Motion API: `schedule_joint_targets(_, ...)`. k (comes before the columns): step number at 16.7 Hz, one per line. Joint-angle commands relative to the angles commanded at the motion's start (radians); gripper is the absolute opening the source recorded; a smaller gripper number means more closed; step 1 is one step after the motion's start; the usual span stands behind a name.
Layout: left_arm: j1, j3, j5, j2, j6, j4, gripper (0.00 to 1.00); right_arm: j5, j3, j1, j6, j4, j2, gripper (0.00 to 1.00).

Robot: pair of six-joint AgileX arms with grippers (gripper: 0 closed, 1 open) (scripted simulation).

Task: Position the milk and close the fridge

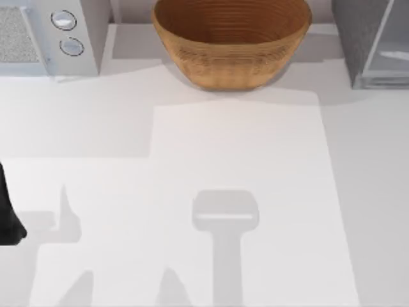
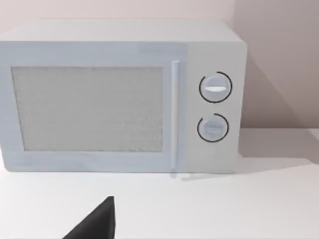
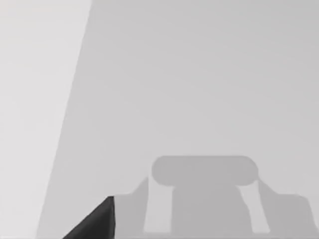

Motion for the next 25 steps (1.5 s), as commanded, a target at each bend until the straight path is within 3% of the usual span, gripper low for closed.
schedule_joint_targets(3,0.0,0.0,0.0,0.0,0.0,0.0,1.0,-0.038,0.035,-0.062,-0.062,-0.016,0.062,1.0)
schedule_joint_targets(7,0.0,0.0,0.0,0.0,0.0,0.0,1.0,-0.165,0.144,-0.289,-0.295,-0.064,0.294,1.0)
schedule_joint_targets(19,0.0,0.0,0.0,0.0,0.0,0.0,1.0,-0.719,0.546,-1.388,-1.558,-0.108,1.559,1.0)
schedule_joint_targets(25,0.0,0.0,0.0,0.0,0.0,0.0,1.0,-0.91,0.657,-1.772,-1.971,-0.042,1.981,1.0)
